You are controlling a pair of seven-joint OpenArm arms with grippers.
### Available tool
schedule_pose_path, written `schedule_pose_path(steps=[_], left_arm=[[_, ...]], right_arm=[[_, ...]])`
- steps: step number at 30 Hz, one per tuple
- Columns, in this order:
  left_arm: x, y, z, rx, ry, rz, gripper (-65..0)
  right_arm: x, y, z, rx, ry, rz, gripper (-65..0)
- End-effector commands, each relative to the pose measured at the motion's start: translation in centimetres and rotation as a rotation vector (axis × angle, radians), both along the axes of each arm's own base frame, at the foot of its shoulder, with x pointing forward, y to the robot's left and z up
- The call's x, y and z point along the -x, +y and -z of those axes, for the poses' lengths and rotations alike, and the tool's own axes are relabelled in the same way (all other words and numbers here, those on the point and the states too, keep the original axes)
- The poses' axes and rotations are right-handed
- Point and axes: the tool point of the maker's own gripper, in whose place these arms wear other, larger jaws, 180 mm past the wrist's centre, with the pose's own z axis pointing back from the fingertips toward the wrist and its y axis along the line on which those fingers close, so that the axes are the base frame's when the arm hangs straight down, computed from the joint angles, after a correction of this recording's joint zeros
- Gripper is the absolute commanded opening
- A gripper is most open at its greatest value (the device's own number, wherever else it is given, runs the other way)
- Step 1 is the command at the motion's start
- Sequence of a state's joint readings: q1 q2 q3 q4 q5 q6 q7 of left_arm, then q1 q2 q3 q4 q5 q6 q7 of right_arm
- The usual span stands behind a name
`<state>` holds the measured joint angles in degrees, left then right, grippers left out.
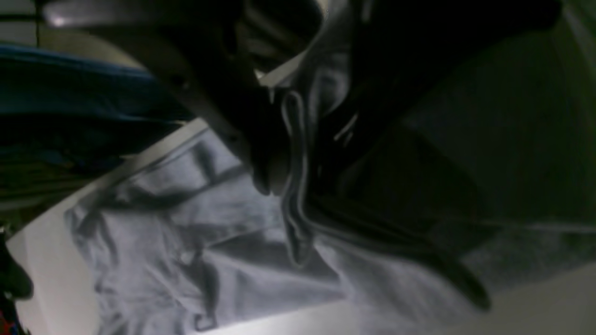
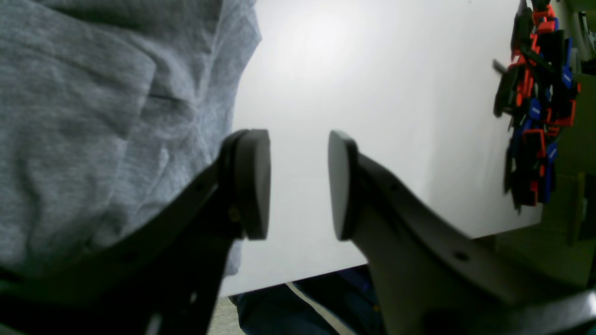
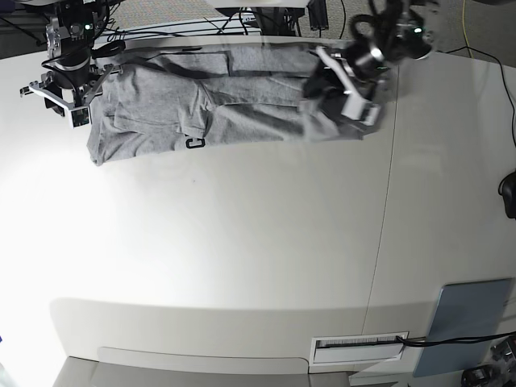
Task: Fold the T-shirt properly
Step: 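Release left gripper and move it to the middle of the strip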
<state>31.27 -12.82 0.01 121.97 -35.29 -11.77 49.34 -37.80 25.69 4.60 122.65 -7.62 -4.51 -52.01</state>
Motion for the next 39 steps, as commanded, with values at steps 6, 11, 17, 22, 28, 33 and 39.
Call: schedule_pose_path(steps=[6, 11, 17, 22, 28, 33, 39], left_arm=[[-1.6, -4.1, -1.7, 0.031, -0.059, 0.021, -65.0], [-2.3, -6.5, -1.6, 0.049, -0.054, 0.041, -65.0], [-1.4, -8.7, -1.1, 0.069, -0.034, 0.108, -65.0], [-1.7, -9.1, -0.2, 0.059, -0.021, 0.123, -65.0], [-2.5, -10.3, -1.7, 0.123, -0.064, 0.130, -58.9], [-2.5, -12.7, -4.3, 0.226, -0.140, 0.220, -29.8], [-3.9, -13.8, -6.4, 0.265, -0.214, 0.240, -27.4]], right_arm=[[-0.6, -0.1, -1.1, 0.024, -0.038, -0.018, -43.8], [-0.6, -0.1, -1.1, 0.024, -0.037, -0.017, -43.8], [-0.6, -0.1, -1.1, 0.024, -0.038, -0.018, -43.8], [-0.6, -0.2, -1.1, 0.025, -0.038, -0.017, -43.8], [-0.6, -0.1, -1.1, 0.024, -0.039, -0.018, -43.8], [-0.6, -0.1, -1.1, 0.024, -0.038, -0.017, -43.8], [-0.6, -0.2, -1.1, 0.025, -0.035, -0.015, -43.8]])
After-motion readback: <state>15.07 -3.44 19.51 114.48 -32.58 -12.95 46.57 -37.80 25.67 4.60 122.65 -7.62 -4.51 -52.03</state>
